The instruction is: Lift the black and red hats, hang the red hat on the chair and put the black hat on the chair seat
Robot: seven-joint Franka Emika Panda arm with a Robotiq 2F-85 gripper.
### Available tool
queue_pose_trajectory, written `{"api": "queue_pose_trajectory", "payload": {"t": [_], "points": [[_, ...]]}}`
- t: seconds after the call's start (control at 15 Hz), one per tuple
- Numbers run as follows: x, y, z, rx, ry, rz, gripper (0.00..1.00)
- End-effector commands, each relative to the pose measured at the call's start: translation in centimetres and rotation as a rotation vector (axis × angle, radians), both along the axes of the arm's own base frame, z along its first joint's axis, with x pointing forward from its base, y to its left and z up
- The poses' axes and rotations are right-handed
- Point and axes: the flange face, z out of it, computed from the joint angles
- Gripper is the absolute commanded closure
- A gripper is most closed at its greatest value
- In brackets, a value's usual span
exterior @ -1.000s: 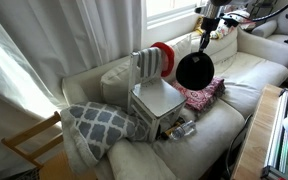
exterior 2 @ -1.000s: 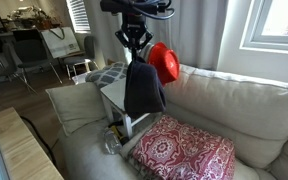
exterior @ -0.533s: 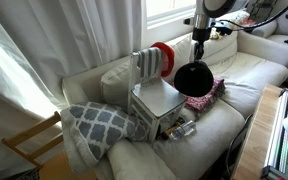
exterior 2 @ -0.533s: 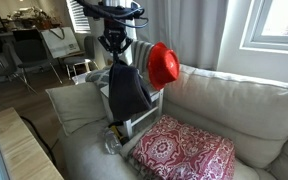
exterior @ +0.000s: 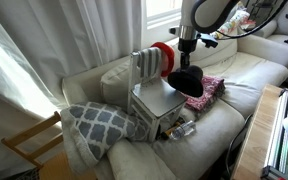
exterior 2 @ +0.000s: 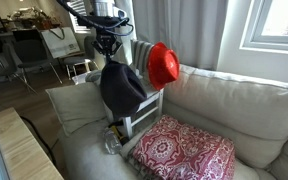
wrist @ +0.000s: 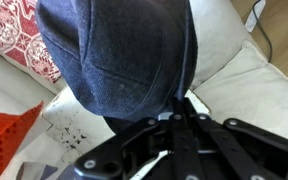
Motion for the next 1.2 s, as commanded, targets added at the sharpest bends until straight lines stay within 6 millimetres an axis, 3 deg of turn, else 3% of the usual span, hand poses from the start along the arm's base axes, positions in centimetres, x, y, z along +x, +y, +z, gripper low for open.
{"api": "queue_pose_trajectory", "payload": {"t": [0.0, 0.47, 1.13], "points": [[1.8, 3.4, -1.8, 0.014, -0.080, 0.024, 0.99], [3.1, 8.9, -3.9, 0.078, -0.136, 0.116, 0.99], [4.1, 13.2, -5.9, 0.139, -0.143, 0.160, 0.99]]}}
